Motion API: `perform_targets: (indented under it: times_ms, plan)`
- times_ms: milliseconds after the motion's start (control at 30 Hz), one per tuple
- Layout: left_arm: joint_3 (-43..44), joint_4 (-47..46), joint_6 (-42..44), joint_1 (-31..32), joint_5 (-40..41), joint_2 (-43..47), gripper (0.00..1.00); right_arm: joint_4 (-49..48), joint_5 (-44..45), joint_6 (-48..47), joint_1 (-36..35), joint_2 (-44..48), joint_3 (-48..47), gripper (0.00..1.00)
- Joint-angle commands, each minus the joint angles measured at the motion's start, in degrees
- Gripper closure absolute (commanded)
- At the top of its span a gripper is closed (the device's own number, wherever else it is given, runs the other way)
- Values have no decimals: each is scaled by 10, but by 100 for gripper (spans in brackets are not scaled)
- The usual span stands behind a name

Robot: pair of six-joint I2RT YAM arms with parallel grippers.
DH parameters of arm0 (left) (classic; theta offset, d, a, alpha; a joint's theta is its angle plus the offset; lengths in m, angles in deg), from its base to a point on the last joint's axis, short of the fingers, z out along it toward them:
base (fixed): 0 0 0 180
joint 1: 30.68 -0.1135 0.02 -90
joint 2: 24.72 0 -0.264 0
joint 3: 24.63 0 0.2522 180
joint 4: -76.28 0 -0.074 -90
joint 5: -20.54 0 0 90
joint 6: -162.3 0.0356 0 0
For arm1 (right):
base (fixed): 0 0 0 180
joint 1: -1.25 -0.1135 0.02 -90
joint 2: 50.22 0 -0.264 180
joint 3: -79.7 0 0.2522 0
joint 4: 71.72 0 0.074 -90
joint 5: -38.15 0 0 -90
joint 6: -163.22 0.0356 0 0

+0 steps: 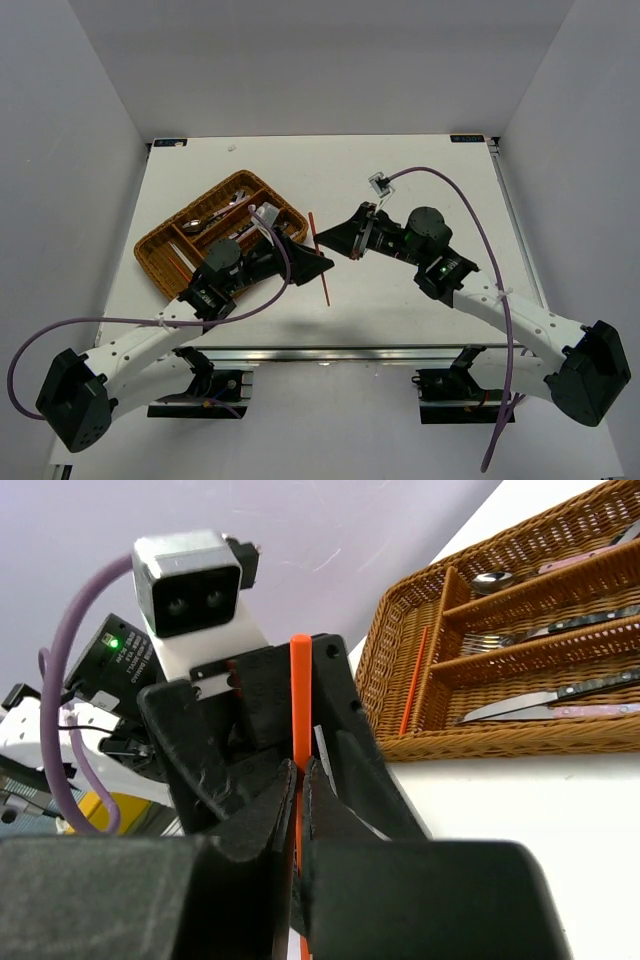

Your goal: Sort the eating utensils into containers

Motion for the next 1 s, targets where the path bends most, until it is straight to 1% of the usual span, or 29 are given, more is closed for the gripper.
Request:
perform_targets:
  times_ms: [0,33,67,167,200,233,300,333,367,400,433,467,500,533,567,600,633,667,733,767,800,833,900,967]
  plan:
    - [20,-86,-23,13,-22,-8,34,-32,19,-8,-7,4,-6,100]
    - [19,-93,-27,16,-29,-10,39,-32,24,-8,-7,5,-5,100]
    - [18,-107,-30,21,-33,-12,52,-32,28,-9,-6,6,-5,100]
    - [19,-103,-29,26,-34,-17,76,-34,41,-15,-7,8,-3,100]
    - [22,-92,-25,27,-31,-20,96,-34,49,-18,-7,11,-1,100]
    - [32,-75,-11,26,-19,-21,100,-31,54,-21,-7,13,0,100]
    - [48,4,10,27,12,-18,100,-12,72,-29,-5,21,-1,100]
    - [58,42,30,26,38,-8,100,7,110,-44,-5,26,-4,87]
    - [77,124,38,27,132,-2,100,57,133,-51,-4,31,-11,56]
    - [88,165,40,25,192,6,100,80,182,-59,0,46,-13,41]
    - [99,210,33,21,256,9,100,103,206,-68,3,54,-17,29]
    - [123,305,27,1,356,6,100,127,239,-87,3,61,-21,17]
    - [135,346,15,-18,391,1,100,172,285,-97,9,75,-26,15]
    - [143,383,-6,-44,407,-6,100,191,304,-105,11,81,-30,13]
    - [143,425,-13,-124,406,-13,100,209,317,-119,16,86,-32,12]
    - [136,437,-17,-175,374,-15,100,233,328,-125,23,98,-30,12]
    - [130,446,-14,-222,360,-17,100,239,328,-129,26,104,-27,11]
    - [122,463,-8,-314,351,-29,100,240,327,-132,30,109,-25,11]
    - [112,471,24,-393,314,-52,100,265,324,-142,32,129,-13,11]
    - [111,475,37,-459,304,-67,100,271,324,-146,33,135,-11,11]
    - [113,479,47,-479,299,-101,100,275,324,-156,34,144,-8,11]
    - [115,483,66,-503,300,-116,100,285,324,-159,35,149,-4,11]
    - [117,487,77,-509,320,-136,100,289,324,-169,37,162,2,11]
    - [104,476,80,-510,335,-131,100,293,324,-175,36,169,9,11]
